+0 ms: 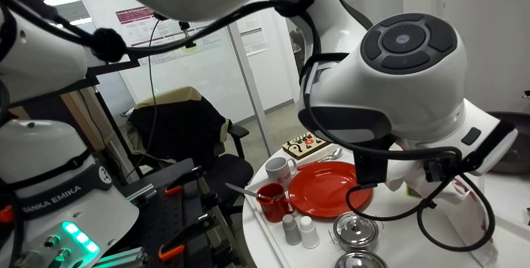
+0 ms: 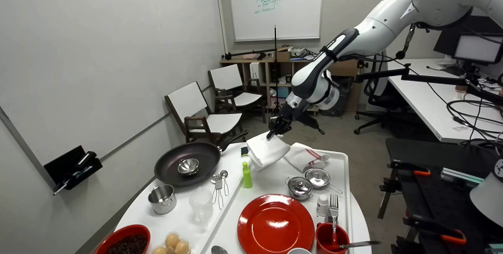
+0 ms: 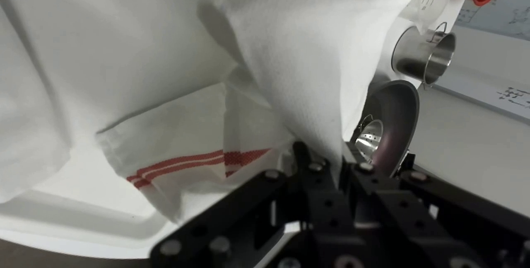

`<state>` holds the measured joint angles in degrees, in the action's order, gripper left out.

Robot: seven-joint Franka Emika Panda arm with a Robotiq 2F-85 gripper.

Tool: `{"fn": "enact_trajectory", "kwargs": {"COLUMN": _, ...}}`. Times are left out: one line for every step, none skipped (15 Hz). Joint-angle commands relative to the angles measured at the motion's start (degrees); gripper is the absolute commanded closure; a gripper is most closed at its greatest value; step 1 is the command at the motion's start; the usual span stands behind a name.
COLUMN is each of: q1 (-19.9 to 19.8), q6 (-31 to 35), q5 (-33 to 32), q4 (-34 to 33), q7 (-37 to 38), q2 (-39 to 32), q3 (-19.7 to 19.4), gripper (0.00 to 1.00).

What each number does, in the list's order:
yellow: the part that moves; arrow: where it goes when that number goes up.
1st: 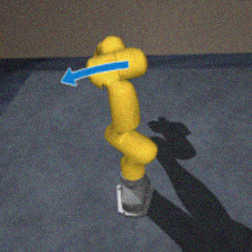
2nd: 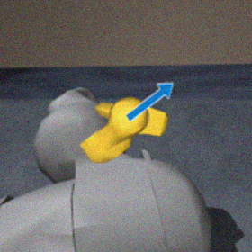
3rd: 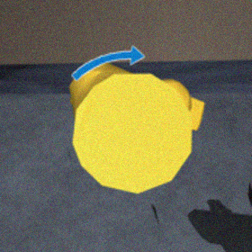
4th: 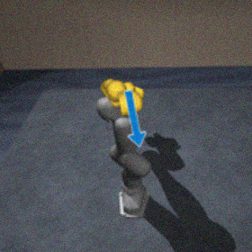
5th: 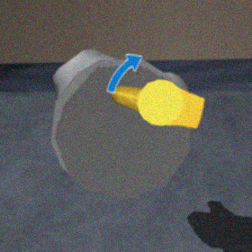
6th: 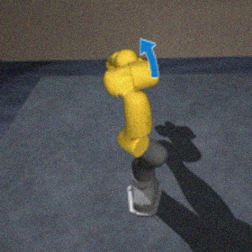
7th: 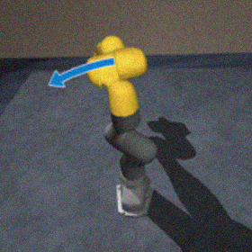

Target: Pick up the cloth and clean the plate

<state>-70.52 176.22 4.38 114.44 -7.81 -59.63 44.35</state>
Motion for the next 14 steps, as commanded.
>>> {"fn": "enact_trajectory", "kwargs": {"q1": 0.11, "q6": -0.15, "q5": 0.48, "q4": -0.18, "q7": -0.39, "q2": -0.03, "q3": -0.04, "gripper": 0.92}}
{"fn": "enact_trajectory", "kwargs": {"q1": 0.11, "q6": -0.15, "q5": 0.48, "q4": -0.18, "q7": -0.39, "q2": -0.05, "q3": -0.02, "gripper": 0.92}}
{"fn": "enact_trajectory", "kwargs": {"q1": 0.11, "q6": -0.15, "q5": 0.48, "q4": -0.18, "q7": -0.39, "q2": -0.06, "q3": 0.01, "gripper": 0.92}}
{"fn": "enact_trajectory", "kwargs": {"q1": 0.11, "q6": -0.15, "q5": 0.48, "q4": -0.19, "q7": -0.39, "q2": -0.07, "q3": 0.03, "gripper": 0.92}}
{"fn": "enact_trajectory", "kwargs": {"q1": 0.11, "q6": -0.15, "q5": 0.48, "q4": -0.18, "q7": -0.39, "q2": -0.07, "q3": 0.04, "gripper": 0.92}}
{"fn": "enact_trajectory", "kwargs": {"q1": 0.11, "q6": -0.15, "q5": 0.48, "q4": -0.18, "q7": -0.39, "q2": -0.08, "q3": 0.05, "gripper": 0.92}}
{"fn": "enact_trajectory", "kwargs": {"q1": 0.11, "q6": -0.15, "q5": 0.48, "q4": -0.19, "q7": -0.39, "q2": -0.08, "q3": 0.06, "gripper": 0.92}}
{"fn": "enact_trajectory", "kwargs": {"q1": 0.11, "q6": -0.15, "q5": 0.48, "q4": -0.19, "q7": -0.39, "q2": -0.09, "q3": 0.06, "gripper": 0.92}}
{"fn": "enact_trajectory", "kwargs": {"q1": 0.11, "q6": -0.15, "q5": 0.48, "q4": -0.19, "q7": -0.39, "q2": -0.1, "q3": 0.06, "gripper": 0.92}}
{"fn": "enact_trajectory", "kwargs": {"q1": 0.11, "q6": -0.15, "q5": 0.48, "q4": -0.19, "q7": -0.39, "q2": -0.1, "q3": 0.06, "gripper": 0.92}}
{"fn": "enact_trajectory", "kwargs": {"q1": 0.11, "q6": -0.15, "q5": 0.48, "q4": -0.19, "q7": -0.39, "q2": -0.1, "q3": 0.06, "gripper": 0.92}}
{"fn": "enact_trajectory", "kwargs": {"q1": 0.1, "q6": -0.15, "q5": 0.48, "q4": -0.19, "q7": -0.39, "q2": -0.1, "q3": 0.06, "gripper": 0.98}}
{"fn": "enact_trajectory", "kwargs": {"q1": 0.85, "q6": -0.1, "q5": 0.79, "q4": -0.26, "q7": 0.35, "q2": 0.62, "q3": -0.9, "gripper": 0.97}}
{"fn": "enact_trajectory", "kwargs": {"q1": 1.25, "q6": -0.51, "q5": 0.98, "q4": -0.36, "q7": 0.82, "q2": 1.1, "q3": -1.59, "gripper": 0.97}}
